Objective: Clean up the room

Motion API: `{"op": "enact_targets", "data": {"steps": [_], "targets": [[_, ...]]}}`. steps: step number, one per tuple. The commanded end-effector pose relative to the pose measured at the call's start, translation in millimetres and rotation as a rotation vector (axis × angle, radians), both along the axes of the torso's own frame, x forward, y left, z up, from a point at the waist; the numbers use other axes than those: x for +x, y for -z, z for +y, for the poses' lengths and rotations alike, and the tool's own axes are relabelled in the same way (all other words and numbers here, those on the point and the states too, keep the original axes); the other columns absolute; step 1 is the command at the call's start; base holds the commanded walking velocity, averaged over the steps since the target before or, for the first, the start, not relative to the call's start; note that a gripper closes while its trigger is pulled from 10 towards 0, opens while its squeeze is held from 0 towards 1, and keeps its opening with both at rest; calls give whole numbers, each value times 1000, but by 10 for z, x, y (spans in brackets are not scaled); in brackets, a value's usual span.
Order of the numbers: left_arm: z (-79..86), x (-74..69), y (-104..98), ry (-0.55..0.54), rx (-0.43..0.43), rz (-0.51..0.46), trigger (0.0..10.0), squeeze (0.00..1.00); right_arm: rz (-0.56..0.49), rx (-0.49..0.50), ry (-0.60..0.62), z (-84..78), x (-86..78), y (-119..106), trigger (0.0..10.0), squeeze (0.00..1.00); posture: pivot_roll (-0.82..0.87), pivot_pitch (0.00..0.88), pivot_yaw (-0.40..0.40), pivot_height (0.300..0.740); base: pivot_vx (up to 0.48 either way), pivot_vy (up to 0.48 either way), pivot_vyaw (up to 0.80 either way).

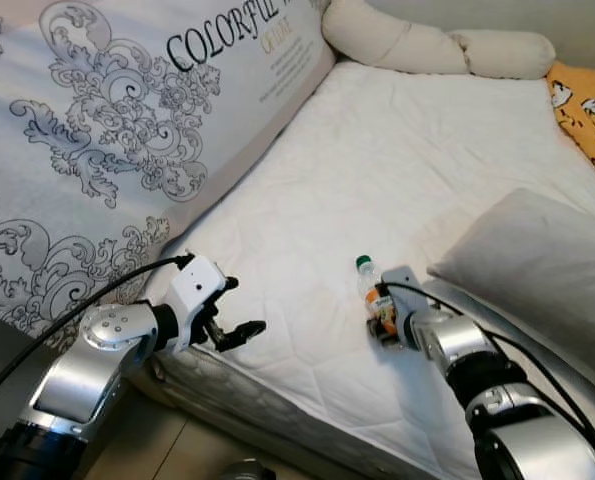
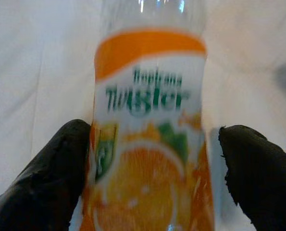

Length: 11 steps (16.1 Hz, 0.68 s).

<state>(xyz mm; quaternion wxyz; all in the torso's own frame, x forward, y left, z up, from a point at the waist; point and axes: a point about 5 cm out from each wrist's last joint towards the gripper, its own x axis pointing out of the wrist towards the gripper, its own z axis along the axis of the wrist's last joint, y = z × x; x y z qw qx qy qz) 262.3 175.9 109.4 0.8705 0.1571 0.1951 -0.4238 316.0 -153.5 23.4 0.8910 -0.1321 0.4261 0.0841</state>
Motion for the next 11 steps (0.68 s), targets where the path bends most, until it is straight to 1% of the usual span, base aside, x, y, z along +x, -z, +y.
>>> {"op": "enact_targets", "data": {"steps": [1,2,4,5,8,11], "targets": [[-4,0,-36,14,15,-8,10000,0,-24,5,14,-6,43,-31,2000,0,123,0,69,740,0,0,0],[0,-5,-40,15,17,-6,10000,0,-35,17,24,-11,65,-34,0,0,127,0,68,740,0,0,0],[5,-8,-40,17,19,-3,10000,0,-40,41,38,-15,79,-40,0,0,124,0,72,740,0,0,0],[7,-8,-39,18,19,-1,10000,0,-22,75,49,-11,57,-16,0,0,120,0,76,740,0,0,0],[7,-15,-27,23,15,11,10000,0,-1,92,70,-30,9,45,0,0,116,0,80,740,0,0,0],[6,-13,-13,28,16,20,10000,0,-10,110,91,-55,6,53,0,0,113,0,82,740,0,0,0]]}}
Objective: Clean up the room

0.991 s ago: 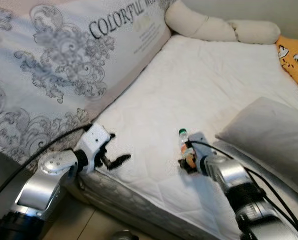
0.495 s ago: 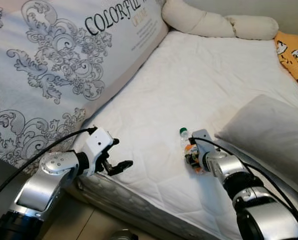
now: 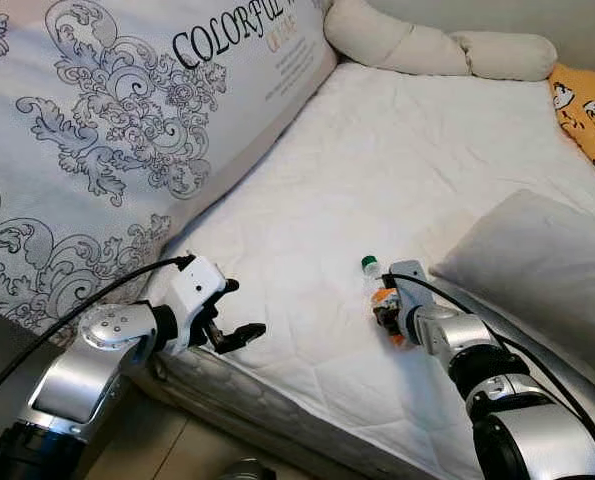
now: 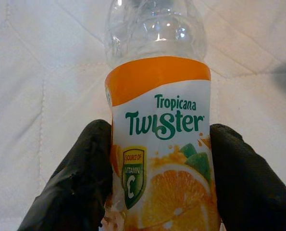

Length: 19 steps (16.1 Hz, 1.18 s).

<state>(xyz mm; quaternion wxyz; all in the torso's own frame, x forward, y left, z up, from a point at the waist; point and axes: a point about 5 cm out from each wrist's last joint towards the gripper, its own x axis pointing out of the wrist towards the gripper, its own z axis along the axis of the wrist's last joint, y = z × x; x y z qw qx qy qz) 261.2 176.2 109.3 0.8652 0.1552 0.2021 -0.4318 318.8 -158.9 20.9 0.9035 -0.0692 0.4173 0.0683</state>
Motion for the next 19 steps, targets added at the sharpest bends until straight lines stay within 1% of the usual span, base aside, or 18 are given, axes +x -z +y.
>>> {"op": "enact_targets", "data": {"steps": [1,2,3,4,5,6,7,8,9,10,11,12,13,14,15,17,18,19], "targets": [[0,23,-11,8,18,-2,10000,0,-44,43,-10,18,18,-22,0,0,103,0,89,740,0,0,0],[-2,32,-11,5,17,-4,10000,0,-62,48,-30,21,31,-45,0,0,104,0,88,740,0,0,0],[-6,36,-8,0,11,-4,10000,0,-131,73,-70,32,62,-111,0,0,106,0,83,740,0,0,0],[-8,35,-7,-2,8,-4,10000,0,-169,86,-87,41,75,-144,0,0,106,0,83,740,0,0,0],[-9,34,-8,-13,-7,-7,10000,0,-254,174,-107,84,103,-254,0,0,107,0,81,740,0,0,0],[-3,34,-4,-24,-14,-10,10000,0,-286,210,-112,106,108,-297,0,0,112,0,71,740,0,0,0],[1,44,-21,-52,-38,-19,10000,0,-341,221,-126,111,109,-369,0,0,111,0,58,740,0,0,0],[27,117,-68,-171,-73,-77,10000,0,-426,290,-135,141,76,-507,10000,0,135,0,33,740,0,0,0],[17,186,-82,-290,-113,-120,10000,0,-495,342,-174,180,36,-605,10000,0,131,0,51,740,0,0,0],[5,199,-80,-318,-127,-125,10000,0,-511,337,-202,193,22,-623,10000,0,131,0,51,740,0,0,0],[-46,207,-36,-370,-152,-117,10000,0,-516,350,-175,193,-14,-610,10000,0,128,0,58,740,0,0,794],[-71,196,-6,-418,-153,-125,10000,0,-534,345,-158,224,-55,-614,10000,0,120,0,59,740,0,0,788],[-54,195,23,-464,-99,-182,10000,0,-547,350,-148,265,-91,-613,10000,0,126,0,59,740,0,0,788],[-46,199,33,-482,-81,-195,10000,0,-547,353,-143,275,-111,-608,10000,0,126,0,59,740,0,0,788],[-48,208,31,-509,-73,-219,10000,0,-542,350,-128,281,-156,-584,10000,0,111,0,68,740,0,0,788],[-56,220,35,-553,-79,-248,10000,0,-563,376,-53,247,-211,-579,10000,0,89,0,95,740,0,0,781],[-33,242,38,-583,-75,-258,10000,0,-581,358,-31,205,-215,-597,10000,0,79,0,107,740,0,0,775],[-10,262,34,-597,-72,-264,10000,0,-583,346,-34,187,-217,-604,10000,0,77,0,109,740,0,0,788]]}}
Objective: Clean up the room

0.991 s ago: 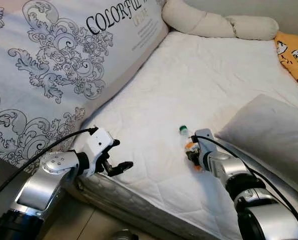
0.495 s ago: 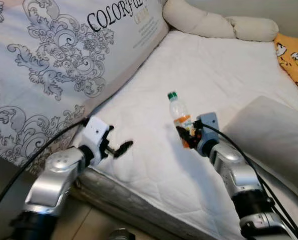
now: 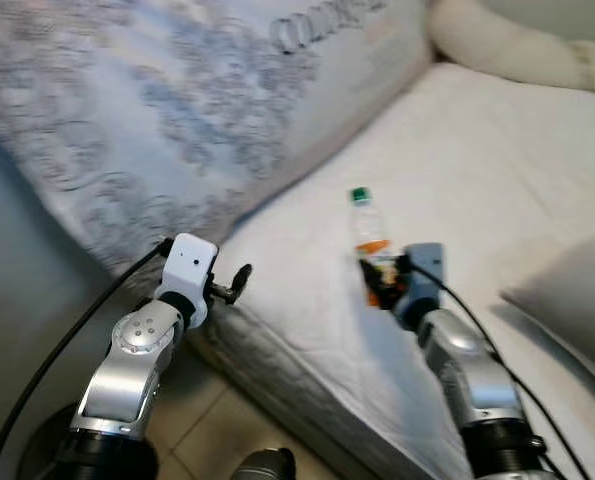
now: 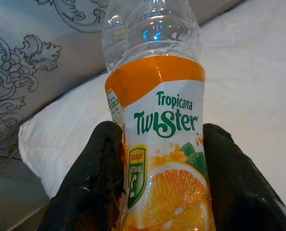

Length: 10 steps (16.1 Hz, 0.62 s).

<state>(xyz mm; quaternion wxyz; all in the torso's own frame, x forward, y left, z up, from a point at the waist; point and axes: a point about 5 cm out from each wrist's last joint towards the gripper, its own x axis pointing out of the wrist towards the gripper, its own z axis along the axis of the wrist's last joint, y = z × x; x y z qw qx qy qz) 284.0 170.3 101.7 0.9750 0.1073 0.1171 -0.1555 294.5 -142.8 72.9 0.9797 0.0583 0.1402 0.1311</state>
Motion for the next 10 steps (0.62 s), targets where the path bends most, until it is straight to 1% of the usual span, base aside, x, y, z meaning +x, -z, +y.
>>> {"op": "enact_targets", "data": {"steps": [1,2,3,4,5,7,8,10], "targets": [[56,48,-49,-27,22,-25,10000,0,-36,-28,-21,16,27,-91,10000,0,84,0,105,740,0,0,794],[135,56,-76,-85,42,-46,10000,0,-33,-34,-28,19,40,-99,10000,0,101,0,89,740,0,0,794],[150,57,-82,-100,38,-50,10000,0,-30,-29,-33,24,42,-102,10000,0,104,0,86,740,0,0,794],[205,45,-73,-140,28,-57,10000,0,-30,-30,-37,65,51,-104,10000,0,111,0,76,740,0,0,794],[236,38,-50,-157,22,-51,10000,0,-26,-32,-38,105,51,-94,10000,0,96,0,74,740,0,0,794],[241,53,-70,-166,4,-61,10000,0,-30,-28,-46,144,31,-144,10000,0,88,0,59,740,0,0,794],[213,55,-81,-161,-13,-65,10000,0,-37,-35,-37,126,33,-168,10000,0,101,0,58,740,0,0,794],[178,42,-67,-149,-19,-56,10000,0,-31,-36,-7,42,43,-121,10000,0,94,0,69,740,0,0,800]]}}
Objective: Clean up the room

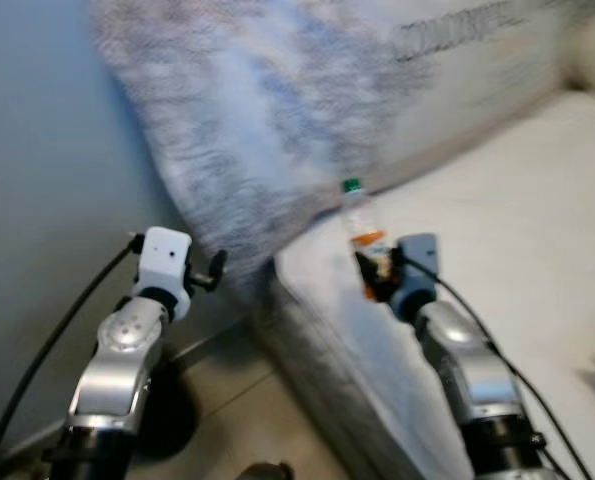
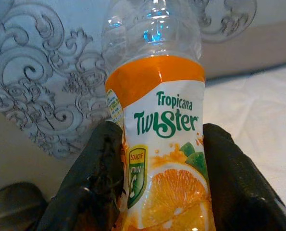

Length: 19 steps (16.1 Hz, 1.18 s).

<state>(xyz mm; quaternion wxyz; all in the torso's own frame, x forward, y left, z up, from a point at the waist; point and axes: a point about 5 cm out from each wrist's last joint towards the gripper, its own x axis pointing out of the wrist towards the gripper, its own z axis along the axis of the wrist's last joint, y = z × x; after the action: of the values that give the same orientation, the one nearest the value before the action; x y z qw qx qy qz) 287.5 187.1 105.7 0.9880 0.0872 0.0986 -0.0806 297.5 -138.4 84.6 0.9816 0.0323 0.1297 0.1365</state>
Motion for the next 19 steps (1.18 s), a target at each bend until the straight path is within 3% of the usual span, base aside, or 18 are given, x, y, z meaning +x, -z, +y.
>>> {"op": "enact_targets", "data": {"steps": [1,4,6,8,10,15,19], "targets": [[30,7,-34,-12,-18,-3,10000,0,7,14,18,-24,0,-6,10000,0,91,0,57,740,0,0,800],[15,19,-74,18,-27,-20,10000,0,29,9,-27,77,-49,-3,10000,0,84,0,49,740,0,0,800],[-6,6,-57,-21,-37,-26,10000,0,13,12,-27,22,-109,-6,10000,0,87,0,63,740,0,0,797],[-53,-50,10,23,1,3,10000,0,32,-39,28,-63,-73,71,10000,0,79,0,67,740,0,0,797],[-12,-59,-25,-2,-90,-2,10000,0,23,26,31,3,-32,-34,10000,0,86,0,60,740,0,0,800],[-35,-81,-36,18,-30,-27,10000,0,63,-7,31,2,-61,65,10000,0,100,0,50,740,0,0,800],[-47,-98,2,10,-55,-24,10000,0,57,-31,87,-32,-43,72,10000,0,84,0,84,740,66,0,0]]}}
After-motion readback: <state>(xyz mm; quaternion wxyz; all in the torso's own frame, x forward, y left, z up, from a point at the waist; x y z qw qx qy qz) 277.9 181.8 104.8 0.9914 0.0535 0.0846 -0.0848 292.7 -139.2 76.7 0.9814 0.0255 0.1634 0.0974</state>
